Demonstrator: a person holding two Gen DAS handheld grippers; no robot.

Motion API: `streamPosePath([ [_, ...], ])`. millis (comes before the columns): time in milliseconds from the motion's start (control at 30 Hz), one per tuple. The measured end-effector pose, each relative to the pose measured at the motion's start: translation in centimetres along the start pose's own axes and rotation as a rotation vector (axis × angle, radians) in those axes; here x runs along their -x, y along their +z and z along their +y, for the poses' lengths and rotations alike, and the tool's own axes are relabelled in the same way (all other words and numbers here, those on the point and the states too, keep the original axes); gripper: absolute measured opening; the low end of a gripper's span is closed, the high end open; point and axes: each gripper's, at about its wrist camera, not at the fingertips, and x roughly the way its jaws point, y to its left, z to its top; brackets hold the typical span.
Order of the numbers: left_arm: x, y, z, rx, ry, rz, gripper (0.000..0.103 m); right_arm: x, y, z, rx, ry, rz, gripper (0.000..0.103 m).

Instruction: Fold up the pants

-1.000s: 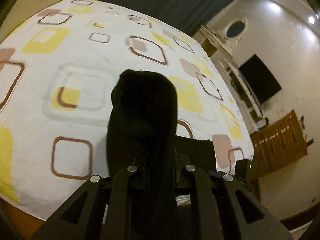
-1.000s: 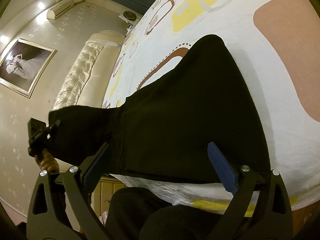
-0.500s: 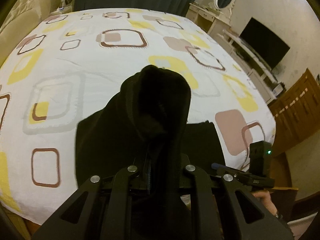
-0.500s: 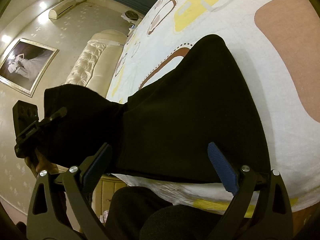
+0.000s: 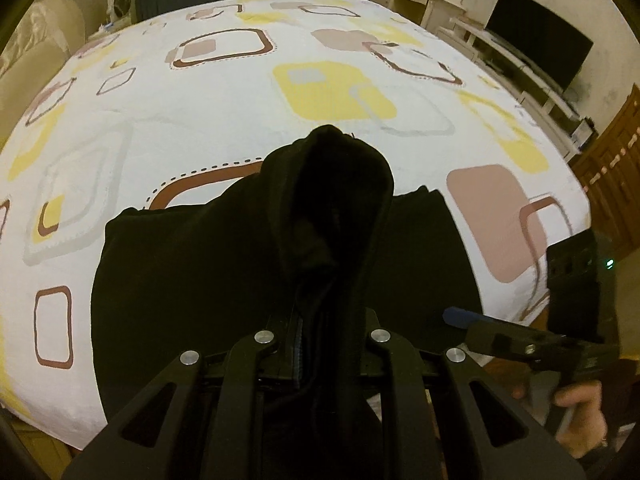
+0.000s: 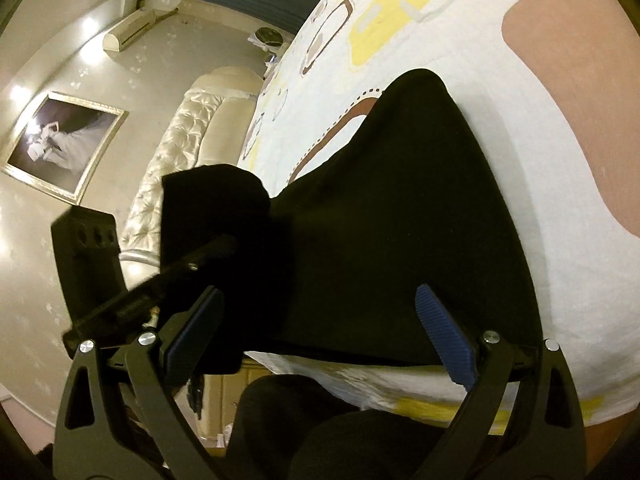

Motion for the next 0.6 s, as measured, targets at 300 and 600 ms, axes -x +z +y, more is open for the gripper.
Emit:
streamPosePath([
  [300, -2.2, -0.9, -1.8, -0.038, 0.097, -0.002, 0.014, 0.8, 0.2, -1.7, -0.099, 0.101, -0.032, 0.097],
  [600, -3.5, -1.8, -3.3, -0.09, 0.189, -0.026, 0.015, 2.0, -0.2, -4.7, -0.289, 0.28, -0.084, 0.097],
])
